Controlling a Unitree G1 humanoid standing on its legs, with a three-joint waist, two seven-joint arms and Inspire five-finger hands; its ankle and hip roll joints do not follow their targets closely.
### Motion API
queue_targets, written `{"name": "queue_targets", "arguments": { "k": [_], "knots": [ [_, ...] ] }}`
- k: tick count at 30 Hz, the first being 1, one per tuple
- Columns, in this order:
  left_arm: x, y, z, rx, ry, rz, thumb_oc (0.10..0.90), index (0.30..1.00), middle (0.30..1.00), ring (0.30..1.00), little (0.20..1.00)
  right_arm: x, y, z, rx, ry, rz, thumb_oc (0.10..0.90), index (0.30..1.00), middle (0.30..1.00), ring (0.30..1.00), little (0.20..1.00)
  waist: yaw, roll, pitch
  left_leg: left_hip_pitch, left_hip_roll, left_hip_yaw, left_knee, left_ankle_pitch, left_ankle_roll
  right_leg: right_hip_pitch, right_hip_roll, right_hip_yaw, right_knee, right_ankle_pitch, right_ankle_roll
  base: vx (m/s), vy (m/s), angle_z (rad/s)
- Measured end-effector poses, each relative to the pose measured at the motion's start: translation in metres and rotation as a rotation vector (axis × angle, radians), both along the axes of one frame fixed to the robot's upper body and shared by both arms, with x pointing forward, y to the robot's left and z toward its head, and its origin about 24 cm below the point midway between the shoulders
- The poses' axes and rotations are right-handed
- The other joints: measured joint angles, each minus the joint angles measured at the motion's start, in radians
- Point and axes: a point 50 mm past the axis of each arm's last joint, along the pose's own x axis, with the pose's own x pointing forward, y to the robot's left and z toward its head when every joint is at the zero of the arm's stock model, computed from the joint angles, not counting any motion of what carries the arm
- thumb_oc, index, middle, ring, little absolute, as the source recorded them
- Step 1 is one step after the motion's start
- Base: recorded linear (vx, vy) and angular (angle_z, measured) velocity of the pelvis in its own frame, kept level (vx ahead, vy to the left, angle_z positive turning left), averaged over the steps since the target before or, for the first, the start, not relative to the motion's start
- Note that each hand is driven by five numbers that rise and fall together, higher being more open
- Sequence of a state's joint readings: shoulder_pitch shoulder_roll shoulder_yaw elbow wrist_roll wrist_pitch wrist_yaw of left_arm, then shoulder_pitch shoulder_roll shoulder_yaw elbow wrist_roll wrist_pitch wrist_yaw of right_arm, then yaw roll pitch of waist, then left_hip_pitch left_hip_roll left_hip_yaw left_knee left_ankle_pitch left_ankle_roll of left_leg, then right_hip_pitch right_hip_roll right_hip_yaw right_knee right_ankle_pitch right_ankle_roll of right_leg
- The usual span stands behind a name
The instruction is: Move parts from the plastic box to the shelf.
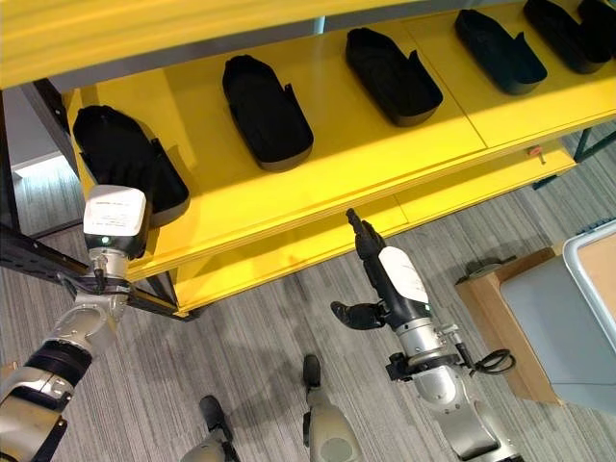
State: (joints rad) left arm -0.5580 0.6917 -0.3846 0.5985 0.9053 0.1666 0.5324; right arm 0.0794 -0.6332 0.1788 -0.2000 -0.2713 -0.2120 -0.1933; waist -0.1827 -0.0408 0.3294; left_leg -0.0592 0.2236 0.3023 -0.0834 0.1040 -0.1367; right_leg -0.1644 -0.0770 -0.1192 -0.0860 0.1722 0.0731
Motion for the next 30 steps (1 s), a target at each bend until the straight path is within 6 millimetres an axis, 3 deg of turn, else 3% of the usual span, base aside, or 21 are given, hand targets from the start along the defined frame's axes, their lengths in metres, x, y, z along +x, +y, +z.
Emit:
{"name": "queue_targets", "arguments": {
  "k": [9,19,30],
  "knots": [
    [-0.002,0.003,-0.004,0.006,0.035,0.002,0.900,1.000,1.000,1.000,1.000,0.000,0.000,0.000,-0.001,-0.001,0.000,0.900,1.000,1.000,1.000,1.000,0.007,0.002,0.001,0.008,0.000,0.000,0.000,0.000,0.000,0.007,0.000,0.000,0.000,0.000,0.000,0.00,0.000,0.00],
    [-0.018,0.015,-0.010,0.065,0.086,-0.019,0.900,1.000,1.000,1.000,1.000,0.000,-0.001,0.001,-0.001,-0.003,-0.004,0.900,1.000,1.000,1.000,1.000,0.020,0.007,0.004,0.032,0.000,-0.004,0.000,0.000,0.000,0.035,-0.001,-0.004,0.000,-0.002,0.002,0.00,0.000,0.00],
    [-0.031,0.022,0.009,0.121,0.052,-0.045,0.900,1.000,1.000,1.000,1.000,0.002,-0.008,0.006,0.006,-0.025,-0.042,0.900,1.000,1.000,1.000,1.000,0.030,0.033,0.004,0.052,-0.001,-0.015,0.000,0.000,0.000,0.062,-0.004,-0.013,0.000,-0.002,0.001,0.01,0.001,0.02]
  ]
}}
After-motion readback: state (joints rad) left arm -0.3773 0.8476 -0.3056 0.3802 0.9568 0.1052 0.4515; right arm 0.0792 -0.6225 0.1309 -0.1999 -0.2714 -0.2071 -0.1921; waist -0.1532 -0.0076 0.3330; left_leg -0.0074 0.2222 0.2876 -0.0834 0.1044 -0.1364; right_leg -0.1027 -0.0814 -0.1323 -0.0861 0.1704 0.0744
